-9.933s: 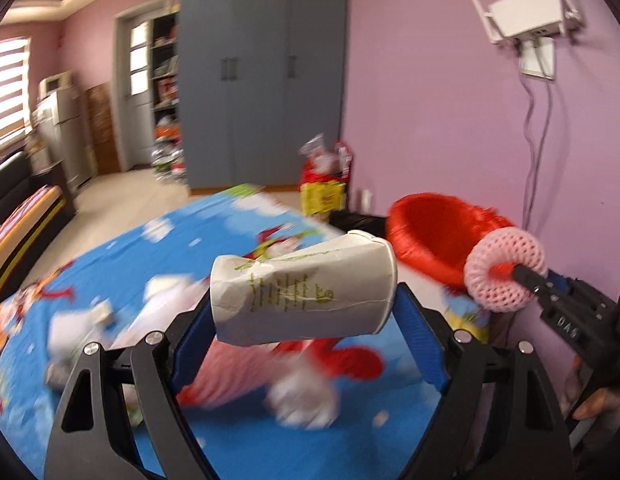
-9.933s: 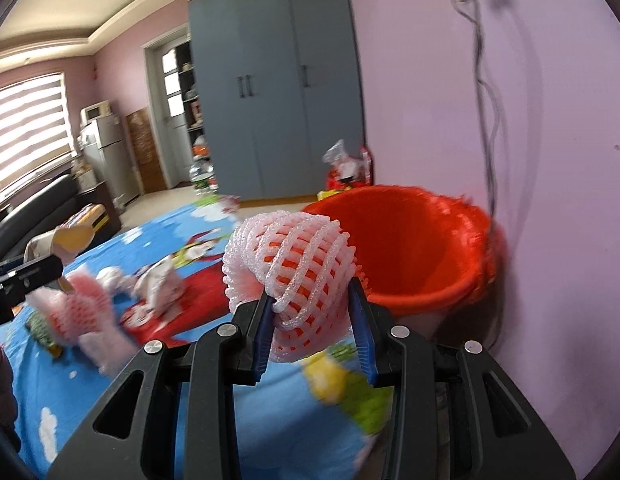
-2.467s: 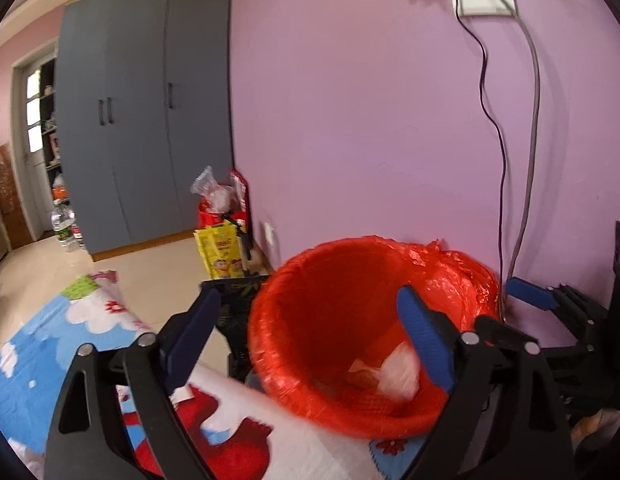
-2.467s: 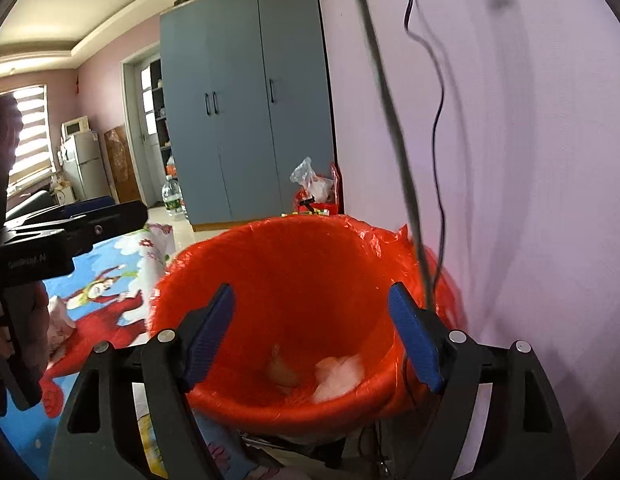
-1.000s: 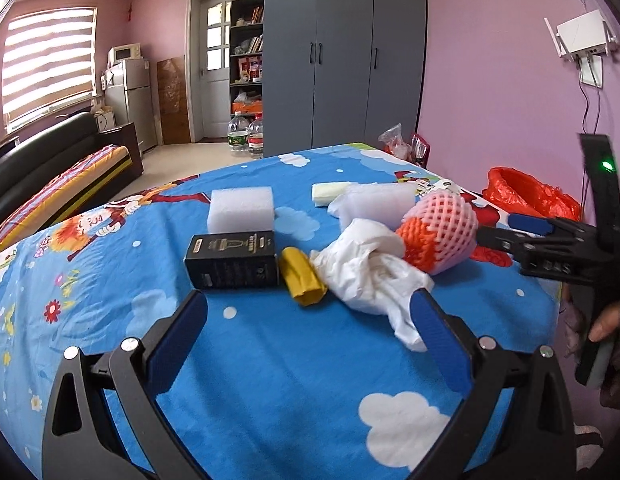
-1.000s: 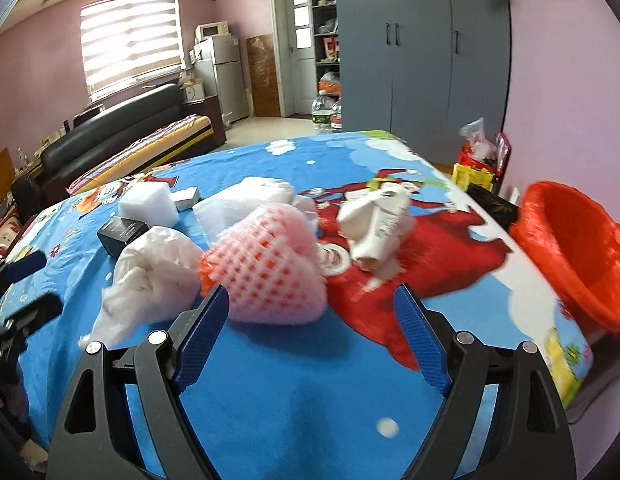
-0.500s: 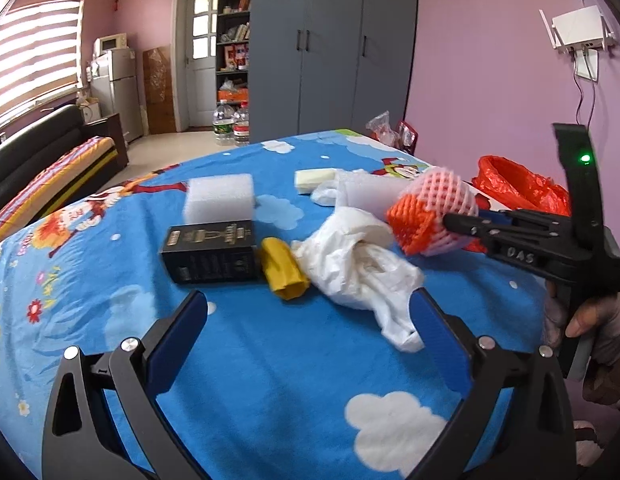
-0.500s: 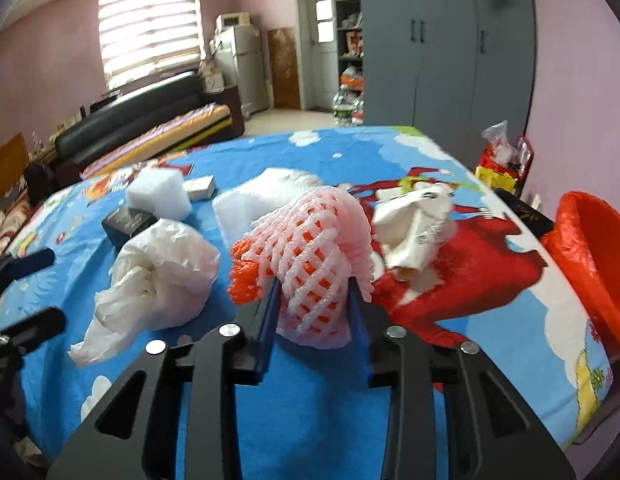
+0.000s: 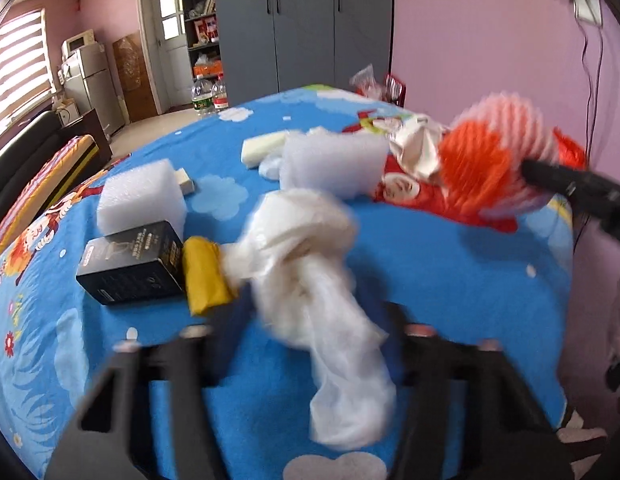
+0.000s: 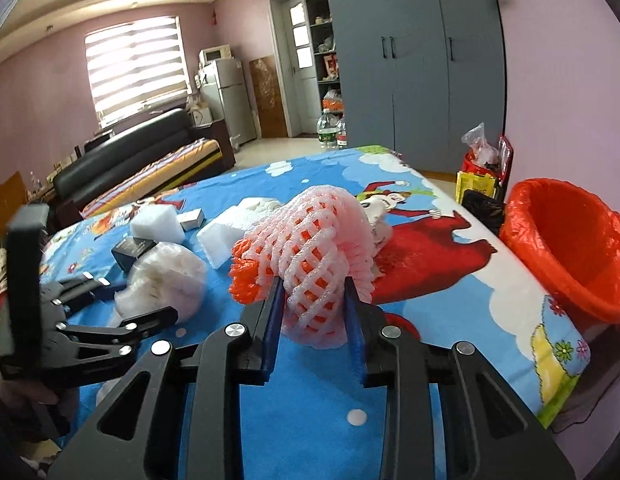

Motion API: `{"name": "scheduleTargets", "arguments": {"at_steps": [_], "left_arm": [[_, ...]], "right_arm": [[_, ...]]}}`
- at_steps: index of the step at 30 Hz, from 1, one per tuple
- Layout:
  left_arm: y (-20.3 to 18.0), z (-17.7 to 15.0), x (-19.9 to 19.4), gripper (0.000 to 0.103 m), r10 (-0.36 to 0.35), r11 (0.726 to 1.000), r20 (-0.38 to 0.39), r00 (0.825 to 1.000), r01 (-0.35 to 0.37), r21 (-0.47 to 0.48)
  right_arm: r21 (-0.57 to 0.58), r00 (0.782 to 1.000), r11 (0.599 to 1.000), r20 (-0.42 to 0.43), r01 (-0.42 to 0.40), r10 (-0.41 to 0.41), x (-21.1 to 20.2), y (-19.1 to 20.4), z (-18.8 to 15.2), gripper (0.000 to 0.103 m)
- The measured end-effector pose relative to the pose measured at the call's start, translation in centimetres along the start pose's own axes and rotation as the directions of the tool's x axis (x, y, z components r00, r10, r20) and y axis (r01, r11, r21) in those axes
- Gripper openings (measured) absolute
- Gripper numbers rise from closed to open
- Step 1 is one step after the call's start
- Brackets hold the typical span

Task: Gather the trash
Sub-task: 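Grasp the pink foam net with the right tool while the left tool grasps the white plastic bag, then carry foam net and plastic bag to the red bin and open both tools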

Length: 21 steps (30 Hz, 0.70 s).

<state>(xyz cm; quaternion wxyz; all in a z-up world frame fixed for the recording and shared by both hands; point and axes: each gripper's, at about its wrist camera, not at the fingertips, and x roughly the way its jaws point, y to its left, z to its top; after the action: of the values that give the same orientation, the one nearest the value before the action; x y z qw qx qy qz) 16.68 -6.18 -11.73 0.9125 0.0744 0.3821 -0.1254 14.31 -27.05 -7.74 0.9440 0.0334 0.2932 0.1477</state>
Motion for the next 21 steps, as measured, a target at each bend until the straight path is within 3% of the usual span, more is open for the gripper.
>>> {"name": "scheduleTargets", "arguments": {"at_steps": [4,14,21], "left_arm": [[-0.1,-0.1,-1.3,0.026,-0.018,1.0,0.044,0.999,0.018,-0.004],[-2.9,0.3,-5.3,0.025,-0.034,0.998,0.139,0.99,0.028,0.048],[-5.5,1.2,-7.6,0.025,-0.097,0.994,0.213,0.972,0.083,0.076]], "right_arm": [[0.022,1.0,1.0,0.026,-0.001,0.0,-1.2,-0.9,-0.1,0.029],[0.054,0.998,0.999,0.068,-0.006,0.002,-3.9,-2.3,-1.1,0.029],[0.082,0.995,0.997,0.1,0.011,-0.02,-6.0,-3.7,-1.7,0.029]]}}
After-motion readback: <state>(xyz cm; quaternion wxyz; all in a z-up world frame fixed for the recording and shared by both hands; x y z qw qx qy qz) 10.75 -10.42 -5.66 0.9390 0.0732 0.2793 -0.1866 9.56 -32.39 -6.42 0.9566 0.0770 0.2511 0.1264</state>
